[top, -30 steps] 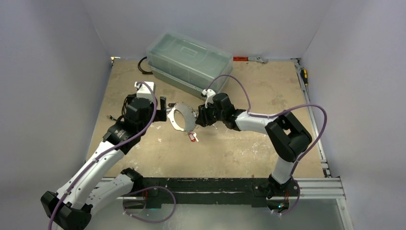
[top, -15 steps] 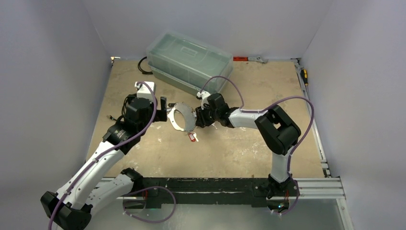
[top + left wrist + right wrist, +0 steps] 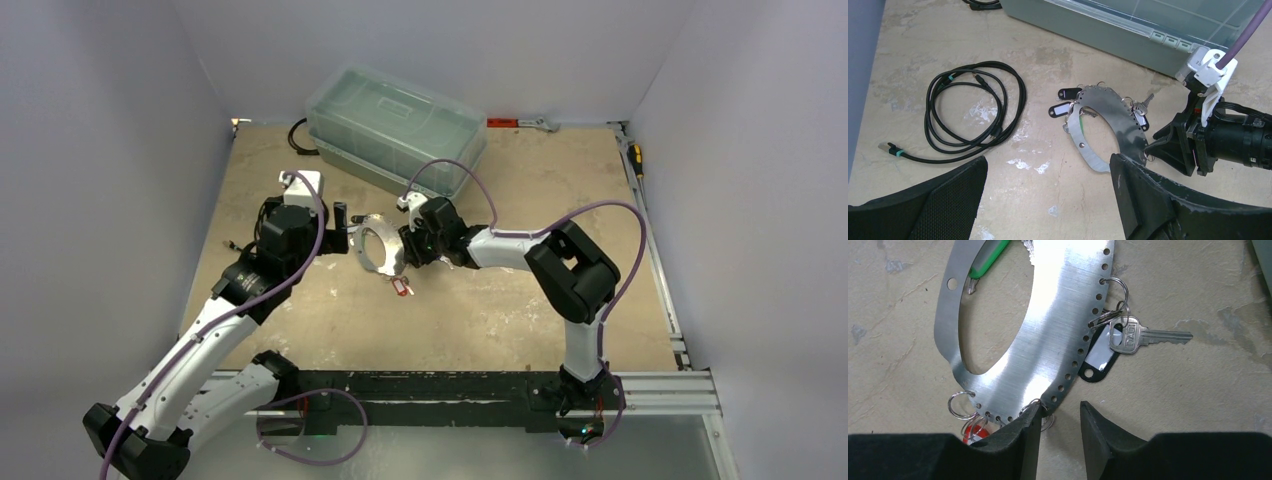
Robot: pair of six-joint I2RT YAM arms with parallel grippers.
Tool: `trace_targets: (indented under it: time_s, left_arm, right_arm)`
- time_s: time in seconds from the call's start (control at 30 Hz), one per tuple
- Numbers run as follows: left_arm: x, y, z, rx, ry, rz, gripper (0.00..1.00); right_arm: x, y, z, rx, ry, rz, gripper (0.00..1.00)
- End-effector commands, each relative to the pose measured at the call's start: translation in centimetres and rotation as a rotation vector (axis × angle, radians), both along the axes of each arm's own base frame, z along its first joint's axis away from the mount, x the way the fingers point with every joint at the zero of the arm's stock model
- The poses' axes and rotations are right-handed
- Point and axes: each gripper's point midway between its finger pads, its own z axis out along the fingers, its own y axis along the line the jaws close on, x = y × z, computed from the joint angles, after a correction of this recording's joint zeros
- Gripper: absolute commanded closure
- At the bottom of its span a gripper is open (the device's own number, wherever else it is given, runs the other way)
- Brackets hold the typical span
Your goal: Put the keys on the keyring
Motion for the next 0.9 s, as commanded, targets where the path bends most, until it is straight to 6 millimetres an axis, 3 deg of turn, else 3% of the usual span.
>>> trace_targets:
  time_s: [0.0, 0.17, 0.57, 0.67, 0.87]
  left_arm:
    - [0.4, -0.2, 1.7, -0.027, -0.055, -0.008, 0.09]
    - [0.3, -0.2, 1.7, -0.031, -0.056, -0.009, 0.09]
    - [0.3, -0.2, 1.7, -0.03, -0.056, -0.012, 0.09]
    - [0.3, -0.2, 1.6, -0.029, -0.055, -0.013, 0.09]
    - [0.3, -0.2, 1.7, -0.031, -0.057, -0.012, 0.09]
  right_arm:
    - [-1.0, -1.7, -1.5, -0.097, 0.019, 0.002, 0.64]
    - [-2.6, -1.2, -2.0, -0.099, 0.043, 0.065, 0.69]
    - [-3.5, -0.7, -3.3, -0.149, 0.043, 0.107, 0.63]
    - [-3.9, -0.7, -3.6, -0.152, 0.047, 0.113, 0.7]
    - [-4.2, -0.6, -3.1, -0.145, 0.037, 0.125, 1.0]
